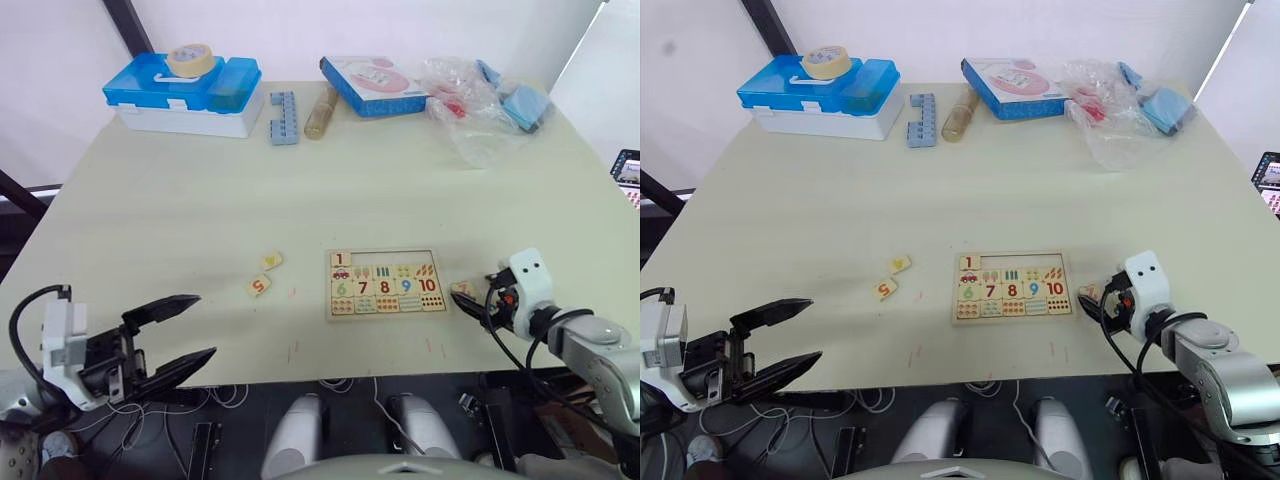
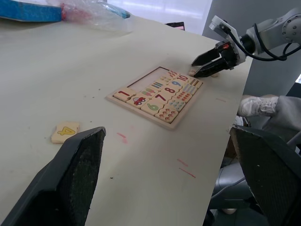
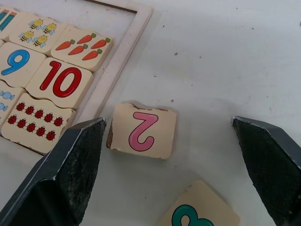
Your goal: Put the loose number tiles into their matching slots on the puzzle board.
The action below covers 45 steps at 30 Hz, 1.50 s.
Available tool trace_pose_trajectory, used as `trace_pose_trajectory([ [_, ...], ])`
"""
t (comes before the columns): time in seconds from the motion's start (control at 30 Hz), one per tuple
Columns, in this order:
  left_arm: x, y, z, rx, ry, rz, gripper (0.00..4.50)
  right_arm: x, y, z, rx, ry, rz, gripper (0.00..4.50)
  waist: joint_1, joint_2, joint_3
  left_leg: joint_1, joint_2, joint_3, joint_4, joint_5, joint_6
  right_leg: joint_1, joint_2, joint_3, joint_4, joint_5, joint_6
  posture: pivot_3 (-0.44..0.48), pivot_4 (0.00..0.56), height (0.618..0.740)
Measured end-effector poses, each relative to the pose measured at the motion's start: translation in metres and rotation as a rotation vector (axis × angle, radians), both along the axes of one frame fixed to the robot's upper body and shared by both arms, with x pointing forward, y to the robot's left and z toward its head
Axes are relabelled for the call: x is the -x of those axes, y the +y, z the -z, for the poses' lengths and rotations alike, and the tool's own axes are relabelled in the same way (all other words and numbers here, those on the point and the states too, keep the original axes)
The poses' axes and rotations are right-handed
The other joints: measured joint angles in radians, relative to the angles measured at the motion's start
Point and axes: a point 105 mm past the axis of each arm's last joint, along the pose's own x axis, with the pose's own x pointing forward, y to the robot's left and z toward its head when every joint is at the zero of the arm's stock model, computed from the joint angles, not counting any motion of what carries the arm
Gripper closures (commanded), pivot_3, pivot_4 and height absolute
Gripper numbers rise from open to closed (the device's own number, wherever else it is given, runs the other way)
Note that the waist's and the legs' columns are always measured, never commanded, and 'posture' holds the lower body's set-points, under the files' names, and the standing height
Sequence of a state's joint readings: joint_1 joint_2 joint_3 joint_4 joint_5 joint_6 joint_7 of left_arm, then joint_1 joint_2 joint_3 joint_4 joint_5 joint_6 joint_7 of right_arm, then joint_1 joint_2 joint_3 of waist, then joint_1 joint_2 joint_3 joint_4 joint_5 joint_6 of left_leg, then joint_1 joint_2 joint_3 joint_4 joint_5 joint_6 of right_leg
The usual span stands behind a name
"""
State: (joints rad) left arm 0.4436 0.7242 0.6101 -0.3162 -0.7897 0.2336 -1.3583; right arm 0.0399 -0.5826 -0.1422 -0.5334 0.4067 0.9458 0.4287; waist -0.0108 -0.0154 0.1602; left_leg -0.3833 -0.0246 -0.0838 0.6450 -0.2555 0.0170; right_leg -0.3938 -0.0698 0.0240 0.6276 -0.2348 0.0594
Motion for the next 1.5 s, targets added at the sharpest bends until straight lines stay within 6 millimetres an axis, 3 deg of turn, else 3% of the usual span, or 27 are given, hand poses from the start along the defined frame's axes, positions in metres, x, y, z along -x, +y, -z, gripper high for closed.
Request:
trace_pose_trajectory([
  [0.27,0.002,-0.006,-0.006,0.031,0.015,0.048,0.00,0.004,0.007,0.002,0.007,-0.009,0.004,0.03,-0.002,-0.001,0.000,0.001,0.000,0.000,0.000,0.000,0.000,0.000,0.001,0.000,0.000,0.000,0.000,0.000,0.150,0.740],
  [0.3,0.002,-0.006,-0.007,0.031,0.015,0.053,0.00,0.004,0.007,0.002,0.008,-0.010,0.006,0.53,-0.002,-0.001,0.000,0.001,0.000,0.000,0.000,0.000,0.000,0.000,0.001,0.000,0.000,0.000,0.000,0.000,0.150,0.740],
  [0.33,0.002,-0.007,-0.008,0.031,0.011,0.061,0.00,0.004,0.007,0.003,0.012,-0.013,0.010,0.63,-0.002,-0.001,0.000,0.001,0.000,0.000,0.000,0.000,0.000,0.000,0.001,0.000,0.000,0.000,0.000,0.000,0.150,0.740],
  [0.47,0.001,-0.007,-0.010,0.029,0.006,0.069,0.00,0.004,0.009,0.004,0.020,-0.022,-0.002,2.51,-0.002,-0.001,-0.001,0.001,0.000,0.000,0.000,0.000,0.000,0.000,0.001,0.000,0.000,0.000,0.000,0.000,0.150,0.740],
  [0.53,0.000,-0.008,-0.010,0.029,0.002,0.069,0.00,0.004,0.012,0.003,0.018,-0.028,-0.013,3.11,-0.002,-0.001,-0.001,0.001,0.000,0.000,0.000,0.000,0.000,0.000,0.001,0.000,0.000,0.000,0.000,0.000,0.150,0.740],
  [0.7,-0.001,-0.009,-0.010,0.031,0.007,0.063,0.00,-0.002,0.017,-0.011,0.021,-0.034,-0.114,3.12,-0.003,0.001,0.000,0.001,0.000,0.001,0.001,0.000,0.000,0.000,0.001,0.001,0.000,0.000,0.000,0.000,0.150,0.740],
  [0.83,-0.001,-0.013,-0.009,0.032,0.009,0.072,0.00,-0.004,0.007,-0.026,0.098,-0.005,-0.282,3.12,0.000,0.001,0.001,0.000,0.000,0.000,0.001,0.000,0.000,0.000,0.000,0.000,0.000,0.000,0.000,0.000,0.150,0.740],
  [1.03,-0.002,-0.016,-0.009,0.038,0.012,0.079,0.00,-0.009,-0.003,-0.064,0.254,-0.008,-0.790,3.12,-0.005,0.001,0.002,0.001,0.002,0.004,0.000,0.000,0.000,0.001,0.002,-0.002,-0.001,0.000,0.000,0.000,0.150,0.740],
  [1.13,-0.002,-0.017,-0.009,0.038,0.013,0.082,0.00,-0.022,-0.006,-0.058,0.312,-0.026,-1.023,3.12,-0.009,0.001,0.003,0.002,0.002,0.007,0.000,0.000,0.000,0.001,0.002,-0.001,-0.001,0.000,0.000,0.000,0.150,0.740],
  [1.2,-0.002,-0.017,-0.010,0.036,0.009,0.085,0.00,-0.028,-0.006,-0.052,0.330,-0.020,-1.086,3.12,-0.010,0.001,0.003,0.002,0.003,0.008,0.001,0.000,0.000,0.001,0.002,-0.001,0.000,0.001,-0.001,0.000,0.150,0.740],
  [1.33,-0.001,-0.017,-0.010,0.032,0.015,0.082,0.00,-0.055,-0.006,-0.033,0.393,0.004,-1.157,3.12,-0.010,0.001,0.004,0.001,0.002,0.008,0.001,0.000,0.000,0.000,0.002,0.000,-0.001,0.002,-0.002,0.000,0.150,0.740],
  [1.5,0.000,-0.016,-0.010,0.028,0.020,0.071,0.00,-0.071,-0.006,-0.021,0.428,0.036,-1.173,3.12,-0.003,0.002,0.005,0.000,0.002,0.007,0.000,0.000,-0.001,0.000,0.001,-0.001,-0.001,0.003,-0.001,0.000,0.150,0.740],
])
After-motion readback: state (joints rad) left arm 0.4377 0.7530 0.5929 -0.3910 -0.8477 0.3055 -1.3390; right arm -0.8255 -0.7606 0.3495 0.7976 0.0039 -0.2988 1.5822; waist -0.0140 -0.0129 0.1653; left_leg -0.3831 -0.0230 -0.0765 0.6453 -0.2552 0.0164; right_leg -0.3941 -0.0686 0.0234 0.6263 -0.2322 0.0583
